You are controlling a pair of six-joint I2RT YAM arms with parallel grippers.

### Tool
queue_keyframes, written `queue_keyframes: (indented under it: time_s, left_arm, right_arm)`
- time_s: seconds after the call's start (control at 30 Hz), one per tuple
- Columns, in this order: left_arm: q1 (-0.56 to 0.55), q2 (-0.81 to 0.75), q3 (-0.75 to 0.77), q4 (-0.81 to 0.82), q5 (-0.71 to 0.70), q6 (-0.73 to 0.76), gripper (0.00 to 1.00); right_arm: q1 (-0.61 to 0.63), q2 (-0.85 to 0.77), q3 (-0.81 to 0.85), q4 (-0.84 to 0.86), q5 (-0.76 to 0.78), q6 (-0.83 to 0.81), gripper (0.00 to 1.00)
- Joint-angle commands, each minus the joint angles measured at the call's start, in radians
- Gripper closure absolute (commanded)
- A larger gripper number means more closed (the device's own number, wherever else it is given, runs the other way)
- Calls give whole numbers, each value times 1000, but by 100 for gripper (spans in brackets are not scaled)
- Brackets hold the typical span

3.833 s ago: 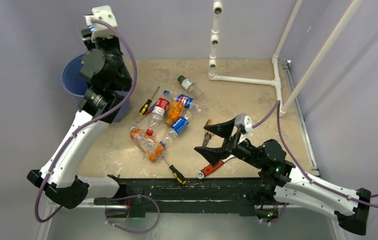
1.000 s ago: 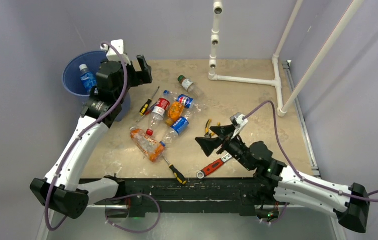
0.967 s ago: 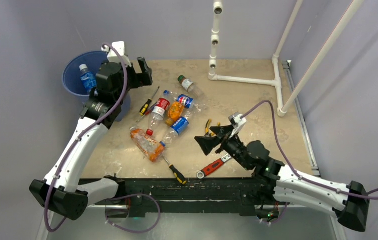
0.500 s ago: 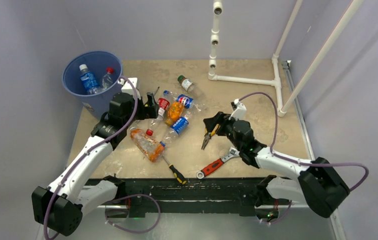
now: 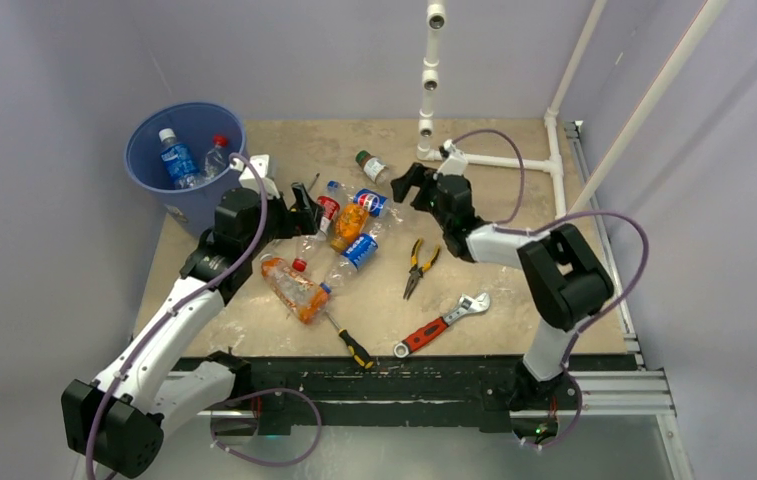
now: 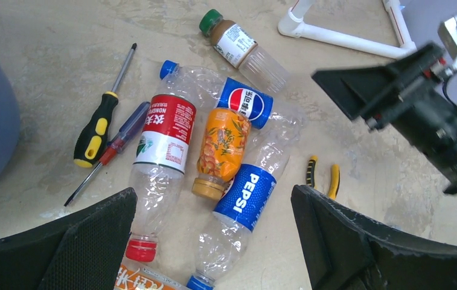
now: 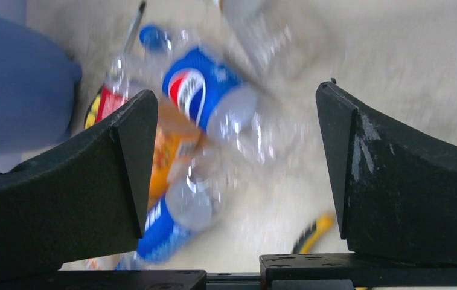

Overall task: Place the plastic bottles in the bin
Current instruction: Pick up the plastic bottle at the center of the board.

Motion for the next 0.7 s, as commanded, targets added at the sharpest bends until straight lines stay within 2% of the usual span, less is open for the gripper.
queue_keyframes:
  time_s: [0.0,0.1,0.2,0.67]
  left_arm:
    - [-1,-22,-5,53,31,-15,2]
    - [-1,-24,-9,60,58,-17,2]
    - [-1,-31,-8,59,64,-16,2]
    - [-1,-44,-10,63,85,-20,2]
  right_arm:
    - [-3,120,224,-13,51,-219,3]
    - [-4,230,372,-126,96,-327,1]
    - [-3,302,450,-196,75,-383,1]
    - [-2,405,555,-240,4,-453,2]
